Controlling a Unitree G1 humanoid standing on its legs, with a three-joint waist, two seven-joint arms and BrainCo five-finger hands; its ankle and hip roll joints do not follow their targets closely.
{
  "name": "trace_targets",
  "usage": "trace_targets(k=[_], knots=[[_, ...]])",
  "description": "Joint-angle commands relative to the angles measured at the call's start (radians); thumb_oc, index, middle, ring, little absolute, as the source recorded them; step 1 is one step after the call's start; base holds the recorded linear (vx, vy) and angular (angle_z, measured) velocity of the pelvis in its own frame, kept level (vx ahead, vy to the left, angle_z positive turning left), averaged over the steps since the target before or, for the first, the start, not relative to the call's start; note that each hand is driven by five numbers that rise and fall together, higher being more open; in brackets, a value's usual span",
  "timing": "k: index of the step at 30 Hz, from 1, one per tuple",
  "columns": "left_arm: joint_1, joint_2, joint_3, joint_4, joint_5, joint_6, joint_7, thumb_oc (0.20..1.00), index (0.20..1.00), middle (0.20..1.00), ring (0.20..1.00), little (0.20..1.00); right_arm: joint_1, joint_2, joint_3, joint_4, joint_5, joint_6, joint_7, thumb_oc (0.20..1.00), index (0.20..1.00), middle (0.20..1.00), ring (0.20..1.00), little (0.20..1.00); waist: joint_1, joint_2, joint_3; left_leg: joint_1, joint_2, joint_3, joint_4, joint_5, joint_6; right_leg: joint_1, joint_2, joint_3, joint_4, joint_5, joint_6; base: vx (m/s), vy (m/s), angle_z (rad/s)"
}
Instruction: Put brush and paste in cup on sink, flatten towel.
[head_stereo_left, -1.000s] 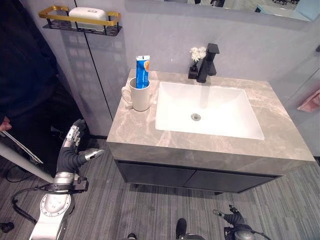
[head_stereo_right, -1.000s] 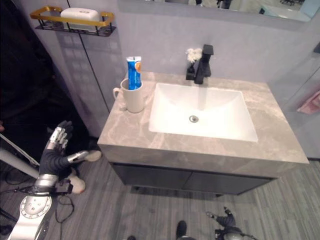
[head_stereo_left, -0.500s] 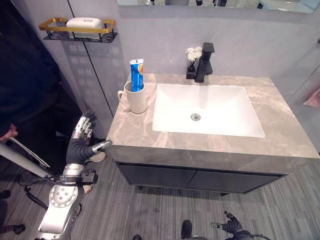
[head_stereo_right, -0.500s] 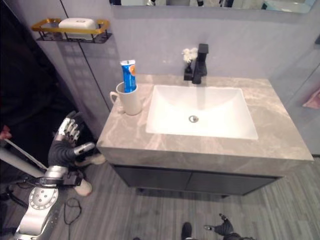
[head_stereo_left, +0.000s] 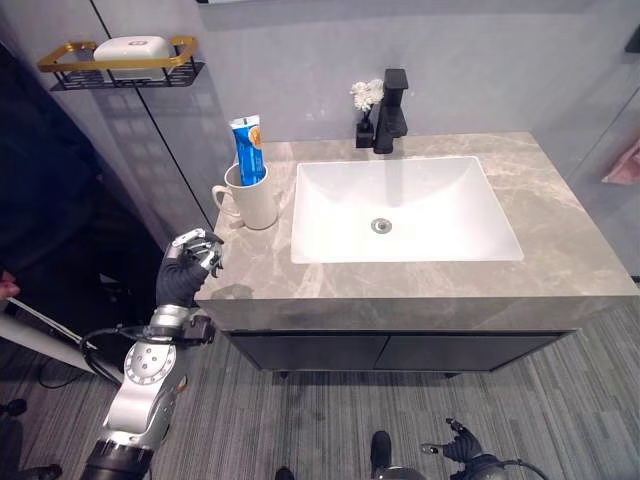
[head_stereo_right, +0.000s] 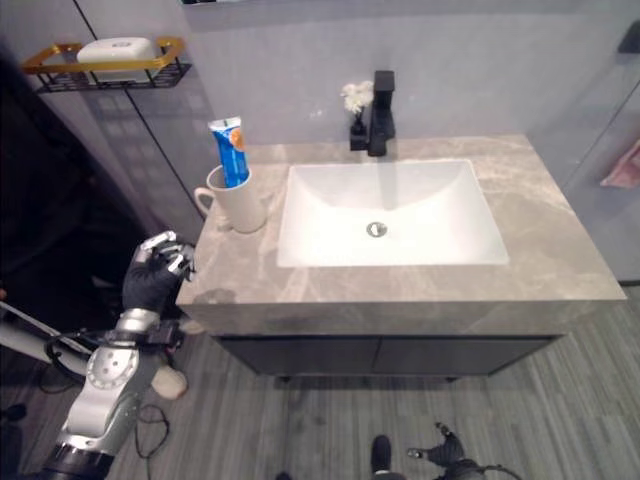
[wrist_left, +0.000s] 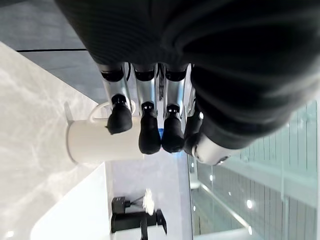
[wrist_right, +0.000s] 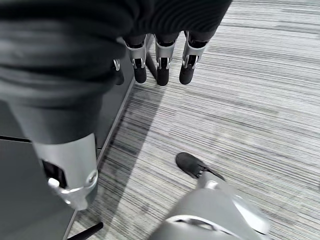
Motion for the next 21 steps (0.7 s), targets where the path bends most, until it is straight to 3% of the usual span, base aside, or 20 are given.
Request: trace_targets(k=[1,9,21], knots=[[-0.019,0.053,0.014,-0.031,0.003,-0.021,0.016,0.200,0.200,0.200,0.200,0.200,-0.040,0.012,0.029,0.016,-0.017,-0.006,-0.004,1.000,1.000,1.000,1.000,1.000,-0.016,-0.065,-0.014,-0.014,-0.031,-0.029,0.002,0.013,0.002,0.014,-0.030,0.046,0.051,-0.051,0.061,0.04,0.044,-0.05],[-0.100,0.058,-0.013,0.086,-0.047,0.039,0.028,0.200,0.200,0.200,0.200,0.200,-0.039,0.021,0.037,0.022,-0.006,0.015,0.029,1.000,1.000,1.000,1.000,1.000,-0.031,-0.070,-0.040,0.022,-0.045,-0.027,-0.004,-0.009,0.016,0.048,-0.039,0.051,0.060,-0.058,0.066,0.03,0.051,0.00],[-0.227,0.093,-0.036,0.196,-0.074,0.049,0.062,0.200,0.200,0.200,0.200,0.200,-0.063,0.010,0.073,0.033,-0.018,0.027,0.044,1.000,1.000,1.000,1.000,1.000,-0.047,-0.051,-0.024,-0.018,-0.042,-0.027,-0.013,0.016,0.006,0.007,-0.042,0.058,0.044,-0.037,0.068,-0.01,0.006,-0.01]])
